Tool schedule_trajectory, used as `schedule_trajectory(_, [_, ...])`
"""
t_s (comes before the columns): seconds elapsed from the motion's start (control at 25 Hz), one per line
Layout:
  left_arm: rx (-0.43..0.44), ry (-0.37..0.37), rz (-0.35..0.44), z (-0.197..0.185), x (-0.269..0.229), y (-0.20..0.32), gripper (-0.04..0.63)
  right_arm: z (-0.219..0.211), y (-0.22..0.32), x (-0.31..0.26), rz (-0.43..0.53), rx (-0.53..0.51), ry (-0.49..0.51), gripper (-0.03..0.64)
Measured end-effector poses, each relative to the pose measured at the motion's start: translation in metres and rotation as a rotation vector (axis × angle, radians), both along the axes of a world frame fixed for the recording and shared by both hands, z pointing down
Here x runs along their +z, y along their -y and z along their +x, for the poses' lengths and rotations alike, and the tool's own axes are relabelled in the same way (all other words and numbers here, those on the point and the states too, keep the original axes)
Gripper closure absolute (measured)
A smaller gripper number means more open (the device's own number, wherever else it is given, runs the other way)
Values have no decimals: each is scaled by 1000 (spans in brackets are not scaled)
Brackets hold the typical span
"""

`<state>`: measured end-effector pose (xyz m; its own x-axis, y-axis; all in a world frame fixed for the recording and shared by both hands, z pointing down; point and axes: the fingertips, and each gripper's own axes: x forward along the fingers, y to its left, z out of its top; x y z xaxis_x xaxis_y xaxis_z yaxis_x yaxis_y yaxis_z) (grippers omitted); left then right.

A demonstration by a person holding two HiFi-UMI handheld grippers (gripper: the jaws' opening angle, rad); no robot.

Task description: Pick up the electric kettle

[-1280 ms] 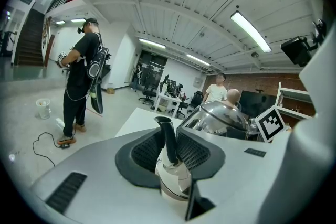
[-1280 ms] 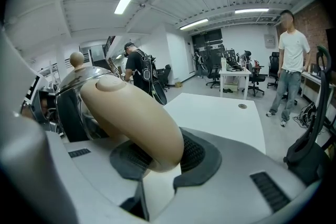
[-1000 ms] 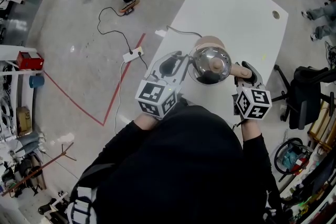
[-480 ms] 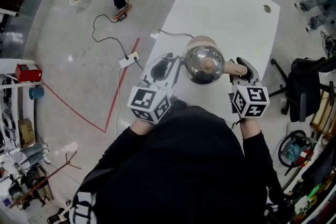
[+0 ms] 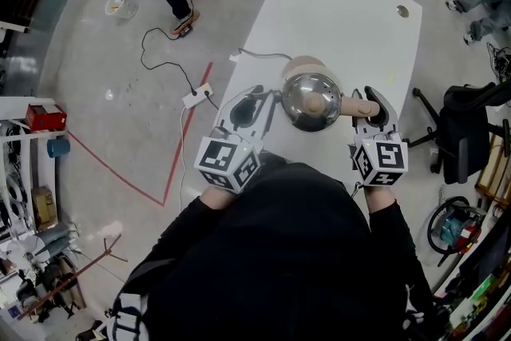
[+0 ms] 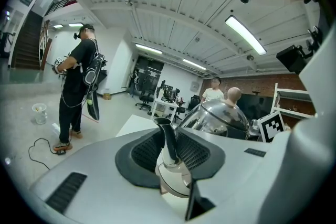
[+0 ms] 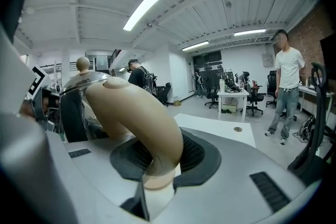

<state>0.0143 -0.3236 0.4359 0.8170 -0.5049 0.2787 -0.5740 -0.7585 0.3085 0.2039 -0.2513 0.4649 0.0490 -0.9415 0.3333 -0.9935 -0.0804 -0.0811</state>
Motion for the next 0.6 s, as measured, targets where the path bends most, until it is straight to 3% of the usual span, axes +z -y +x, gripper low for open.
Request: schedule_trajectory(0.6, [-7,19,-16,-1,8,-2,492,-1,-1,13,-35,-9,10,515])
